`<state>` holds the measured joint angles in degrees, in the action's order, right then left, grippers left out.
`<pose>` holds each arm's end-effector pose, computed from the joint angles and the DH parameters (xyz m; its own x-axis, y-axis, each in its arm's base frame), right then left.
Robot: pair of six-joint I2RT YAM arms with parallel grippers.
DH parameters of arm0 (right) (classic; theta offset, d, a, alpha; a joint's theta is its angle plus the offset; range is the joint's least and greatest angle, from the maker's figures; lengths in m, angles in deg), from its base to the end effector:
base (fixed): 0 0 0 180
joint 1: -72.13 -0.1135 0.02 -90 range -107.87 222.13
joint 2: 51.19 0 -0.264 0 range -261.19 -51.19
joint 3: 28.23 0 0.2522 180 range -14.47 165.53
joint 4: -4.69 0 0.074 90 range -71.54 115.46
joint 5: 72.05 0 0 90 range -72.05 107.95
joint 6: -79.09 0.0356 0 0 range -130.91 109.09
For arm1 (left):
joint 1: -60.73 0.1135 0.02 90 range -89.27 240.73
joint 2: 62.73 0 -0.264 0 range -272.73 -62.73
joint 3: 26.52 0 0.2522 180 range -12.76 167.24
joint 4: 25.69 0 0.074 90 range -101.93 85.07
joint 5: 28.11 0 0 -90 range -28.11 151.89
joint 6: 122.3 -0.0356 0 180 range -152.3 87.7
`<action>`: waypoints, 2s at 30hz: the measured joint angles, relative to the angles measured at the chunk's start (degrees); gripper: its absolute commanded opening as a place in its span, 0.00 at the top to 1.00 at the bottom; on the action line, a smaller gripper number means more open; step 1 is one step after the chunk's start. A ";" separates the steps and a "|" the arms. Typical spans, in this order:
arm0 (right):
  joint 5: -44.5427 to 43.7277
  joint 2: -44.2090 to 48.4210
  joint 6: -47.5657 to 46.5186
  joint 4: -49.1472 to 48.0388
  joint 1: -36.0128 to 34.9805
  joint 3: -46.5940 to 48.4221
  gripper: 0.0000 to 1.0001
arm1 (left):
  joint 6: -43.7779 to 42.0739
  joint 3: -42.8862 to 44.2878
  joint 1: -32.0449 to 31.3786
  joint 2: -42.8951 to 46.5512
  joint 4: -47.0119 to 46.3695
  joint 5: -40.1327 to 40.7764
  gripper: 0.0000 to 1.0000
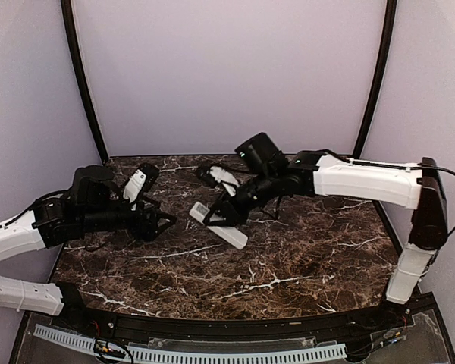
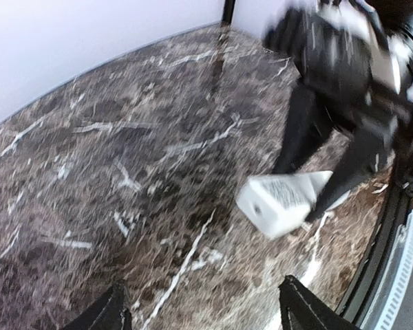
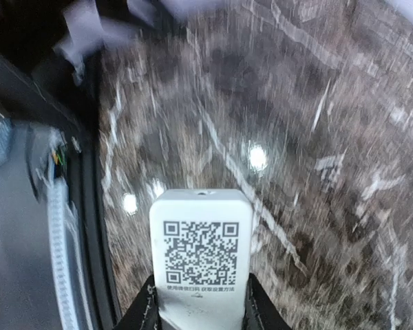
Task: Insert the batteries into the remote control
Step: Pick up the remote control from the center of the board, then pass from the right arm to the left, then place the remote control at the center of the board.
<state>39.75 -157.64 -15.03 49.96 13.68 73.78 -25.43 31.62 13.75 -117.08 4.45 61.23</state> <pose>0.2061 0.3609 0.2655 -0.3322 -0.6686 -0.6653 -0.9432 0.2337 0.2361 0.1471 -0.1582 0.2960 -0.3889 0.2415 -0.8891 0.6966 0.7086 -0.1123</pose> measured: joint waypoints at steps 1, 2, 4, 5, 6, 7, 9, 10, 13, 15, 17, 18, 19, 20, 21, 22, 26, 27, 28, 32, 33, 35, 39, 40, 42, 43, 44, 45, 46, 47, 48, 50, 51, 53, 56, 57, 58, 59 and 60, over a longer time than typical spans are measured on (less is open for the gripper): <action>4.59 6.47 3.21 -7.82 1.60 -2.86 0.99 | -0.50 -0.44 0.00 0.96 -2.10 -1.73 0.27; 4.90 7.15 3.52 -8.46 3.08 -3.06 1.00 | -0.81 -0.94 0.00 1.92 -4.15 -3.48 0.25; 8.66 13.33 8.00 -21.20 5.01 -7.91 1.00 | -1.38 -1.81 0.02 3.34 -9.35 -8.04 0.23; 10.54 16.33 10.71 -28.55 5.29 -10.82 1.00 | -1.55 -1.90 0.02 3.52 -11.52 -10.12 0.21; 11.74 17.73 12.44 -33.51 5.25 -12.37 1.00 | -1.68 -1.88 0.02 3.26 -14.97 -12.98 0.21; 13.20 18.56 14.82 -39.98 4.92 -13.75 1.00 | -1.73 -1.66 0.02 2.69 -17.46 -15.54 0.20; 14.93 18.27 18.03 -48.50 4.55 -14.84 1.00 | -1.75 -0.39 0.02 0.55 -20.81 -19.91 0.18; 15.69 17.77 19.71 -52.63 4.35 -15.34 1.00 | -1.73 0.87 0.00 -1.36 -22.29 -21.97 0.17; 17.53 15.65 23.43 -60.76 4.17 -15.76 1.00 | -1.29 4.28 0.00 -6.05 -25.90 -26.71 0.14; 18.53 14.58 25.20 -64.00 4.17 -15.76 1.00 | -0.76 5.57 0.02 -7.98 -28.11 -29.46 0.16; 19.19 13.94 26.49 -65.96 4.17 -15.76 1.00 | -0.11 6.58 0.02 -9.16 -29.40 -31.43 0.25; 19.52 13.75 27.12 -66.71 4.17 -15.76 1.00 | 0.11 7.26 0.02 -9.88 -29.94 -32.24 0.28; 19.78 13.66 27.52 -67.36 4.17 -15.76 1.00 | 0.61 7.98 0.02 -10.62 -30.32 -33.03 0.37; 20.02 13.66 27.98 -67.95 4.17 -15.76 1.00 | 0.90 8.59 0.02 -11.39 -30.82 -33.68 0.42; 20.22 13.66 28.30 -68.48 4.17 -15.78 1.00 | 1.29 9.18 0.02 -12.09 -31.08 -34.34 0.52; 20.35 13.66 28.61 -69.16 4.17 -15.85 1.00 | 1.36 9.46 0.02 -12.57 -31.47 -34.77 0.57; 20.55 13.66 28.85 -70.03 4.20 -16.44 1.00 | 2.10 9.97 0.02 -13.90 -32.06 -36.04 0.77; 20.61 13.66 28.70 -70.16 4.24 -16.59 1.00 | 2.12 9.97 0.02 -13.99 -32.09 -36.22 0.80; 20.59 13.66 28.68 -70.27 4.26 -16.68 1.00 | 2.36 9.99 0.02 -14.01 -32.06 -36.41 0.82; 20.13 13.75 28.68 -69.94 4.24 -16.76 0.67 | 2.43 10.03 0.02 -14.03 -31.67 -36.09 0.86; 19.78 13.90 28.55 -69.29 4.26 -16.76 0.56 | 2.60 10.10 0.02 -14.03 -31.32 -35.71 0.86; 17.64 14.60 28.06 -66.53 4.42 -16.76 0.42 | 3.06 10.73 0.02 -14.03 -29.40 -33.94 0.86; 6.75 17.20 26.40 -55.06 4.98 -16.06 0.25 | 5.51 14.19 0.28 -15.56 -20.98 -24.13 0.86; 2.49 17.79 25.79 -51.06 5.27 -15.28 0.24 | 6.78 15.06 0.72 -16.39 -18.62 -21.64 0.86; -5.99 18.51 25.29 -42.95 5.88 -13.31 0.23 | 9.90 15.50 1.99 -18.34 -15.04 -17.42 0.86; -9.20 18.64 25.20 -40.02 6.14 -12.66 0.23 | 11.85 15.39 2.82 -19.74 -13.14 -15.50 0.87; -12.52 18.75 25.07 -36.44 6.43 -11.87 0.23 | 13.53 15.08 3.63 -21.31 -11.82 -14.47 0.88; -15.52 18.78 24.94 -33.53 6.69 -11.32 0.23 | 15.37 14.69 4.44 -23.21 -10.29 -13.25 0.89; -18.38 18.78 24.83 -30.12 6.82 -10.99 0.23 | 17.29 14.21 5.11 -25.40 -8.63 -12.24 0.89; -20.37 18.78 24.76 -27.93 6.95 -10.99 0.23 | 18.91 13.77 5.77 -27.61 -6.88 -11.28 0.88; -22.12 18.75 24.76 -25.18 7.17 -10.99 0.23 | 20.04 13.44 6.16 -29.40 -5.35 -10.49 0.88; -25.27 18.43 24.79 -20.59 7.26 -10.99 0.23 | 22.64 12.94 6.60 -33.20 -1.38 -8.68 0.87; -26.10 18.23 24.81 -19.04 7.26 -10.99 0.23 | 23.47 12.83 6.60 -34.27 0.02 -8.13 0.86; -27.80 17.73 24.87 -15.96 7.26 -10.99 0.23 | 25.16 12.85 6.60 -36.09 3.19 -6.91 0.85; -29.16 16.90 25.03 -13.03 7.26 -10.99 0.23 | 27.17 13.77 6.60 -38.18 8.20 -5.29 0.85; -29.46 16.61 25.05 -12.26 7.26 -10.99 0.23 | 27.80 14.69 6.60 -39.34 9.99 -4.70 0.85; -29.64 16.31 25.05 -11.63 7.26 -10.99 0.23 | 28.33 16.15 6.60 -41.03 12.20 -4.33 0.84; -29.81 16.06 25.05 -11.04 7.26 -10.99 0.23 | 28.83 17.86 6.60 -42.99 14.32 -3.82 0.83; -29.92 15.87 25.05 -10.69 7.26 -10.99 0.23 | 29.29 19.47 6.60 -45.09 16.17 -3.43 0.81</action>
<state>9.83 -141.77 10.02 39.27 20.93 62.78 3.86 51.10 20.35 -162.17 20.63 57.80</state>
